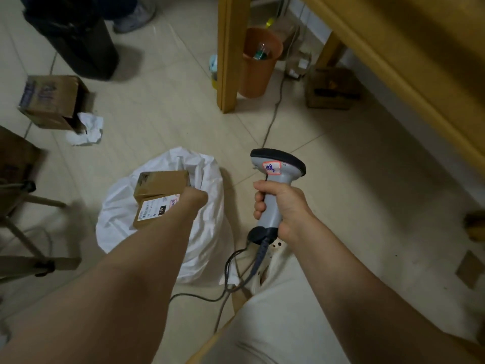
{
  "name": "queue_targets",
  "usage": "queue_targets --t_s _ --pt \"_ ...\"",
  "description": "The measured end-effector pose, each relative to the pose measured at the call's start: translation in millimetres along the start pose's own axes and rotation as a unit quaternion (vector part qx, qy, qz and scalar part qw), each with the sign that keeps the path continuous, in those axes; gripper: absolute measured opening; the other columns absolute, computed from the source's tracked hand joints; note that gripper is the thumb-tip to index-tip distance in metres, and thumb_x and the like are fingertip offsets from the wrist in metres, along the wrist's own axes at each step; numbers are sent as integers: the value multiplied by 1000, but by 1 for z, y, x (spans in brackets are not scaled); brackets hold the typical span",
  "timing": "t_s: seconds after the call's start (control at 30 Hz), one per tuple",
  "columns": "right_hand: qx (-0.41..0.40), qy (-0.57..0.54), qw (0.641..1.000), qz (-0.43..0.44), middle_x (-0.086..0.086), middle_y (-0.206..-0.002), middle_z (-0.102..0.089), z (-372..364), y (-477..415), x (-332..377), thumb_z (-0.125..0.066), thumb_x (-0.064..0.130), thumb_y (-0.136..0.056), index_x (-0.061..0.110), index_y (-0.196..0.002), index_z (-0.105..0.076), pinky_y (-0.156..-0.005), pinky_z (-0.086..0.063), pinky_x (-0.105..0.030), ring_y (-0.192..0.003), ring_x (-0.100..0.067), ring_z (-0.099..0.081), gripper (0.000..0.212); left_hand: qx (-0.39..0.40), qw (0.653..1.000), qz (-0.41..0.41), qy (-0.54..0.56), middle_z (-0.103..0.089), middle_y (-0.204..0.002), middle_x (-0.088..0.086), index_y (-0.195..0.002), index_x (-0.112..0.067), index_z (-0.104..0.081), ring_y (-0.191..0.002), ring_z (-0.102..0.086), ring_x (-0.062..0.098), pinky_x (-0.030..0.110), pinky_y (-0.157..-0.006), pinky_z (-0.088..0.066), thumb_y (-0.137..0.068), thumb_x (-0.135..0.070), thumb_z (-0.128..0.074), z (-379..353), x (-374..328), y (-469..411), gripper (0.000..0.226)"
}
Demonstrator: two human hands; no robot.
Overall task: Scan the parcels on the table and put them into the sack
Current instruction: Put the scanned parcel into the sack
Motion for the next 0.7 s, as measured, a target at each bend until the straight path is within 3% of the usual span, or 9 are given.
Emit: queue_targets --t_s 0.07,0.13,0.23,0.33,0.4,0.57,0.63,0.7 --pt "-3 -8 1000 20 -7 -53 -50 10 18 6 -65 0 -82 6 -68 -54 -41 -39 -21 -37 -15 -42 19 -18 994 -97 -41 -56 -121 19 -144 -1 -31 -106 -55 32 36 -91 -48 -92 -6 -48 -5 -37 31 55" --pt "-10 -13 999 47 -7 -53 -50 22 39 15 -65 0 -82 6 -71 -54 -41 -40 -21 -38 -15 -42 17 -48 970 -209 -111 -58 -116 13 -147 -3 -28 -107 -53 29 34 -86 -43 -93 -9 -48 -14 -76 73 58" --pt "-26 -30 994 99 -8 -53 -50 46 73 32 -64 -1 -83 5 -71 -54 -41 -40 -21 -37 -15 -42 16 -121 902 -369 -189 -44 -144 16 -149 -7 -28 -130 -41 32 37 -105 -34 -89 -13 -53 -26 -130 141 66" --pt "-38 -56 986 151 -7 -52 -51 73 109 52 -65 0 -82 5 -70 -56 -43 -39 -24 -39 -16 -43 16 -170 823 -487 -238 -35 -153 10 -149 -11 -31 -140 -31 27 37 -114 -24 -86 -16 -55 -39 -171 202 67" --pt "-57 -78 978 187 -7 -51 -51 94 134 67 -65 0 -82 5 -71 -57 -42 -39 -24 -39 -16 -43 14 -185 782 -542 -246 -36 -152 8 -148 -13 -33 -141 -29 26 39 -115 -21 -86 -16 -57 -49 -195 240 66" --pt "-95 -107 946 290 -7 -49 -49 142 199 111 -62 -3 -83 5 -75 -56 -41 -36 -25 -37 -16 -41 13 -185 715 -632 -236 -40 -150 8 -147 -12 -35 -140 -31 26 36 -116 -21 -88 -21 -58 -68 -259 321 64" --pt "-106 -102 938 314 -7 -51 -50 157 218 128 -63 -2 -83 5 -72 -55 -41 -37 -24 -39 -17 -42 15 -176 707 -652 -207 -41 -149 10 -147 -9 -36 -138 -33 26 35 -114 -24 -89 -23 -59 -70 -286 349 64" --pt "-110 -102 934 325 -6 -51 -52 167 230 142 -64 0 -82 5 -78 -58 -41 -40 -23 -39 -16 -44 8 -169 734 -639 -157 -37 -150 10 -148 -11 -32 -139 -32 26 36 -113 -27 -91 -26 -59 -70 -311 370 65"
Point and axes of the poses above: each hand's wrist, its own y-axis away from the middle knuckle, its own z-axis out of the back of the hand, x = y × z, the point moved 5 cm from there along -y, towards the middle knuckle
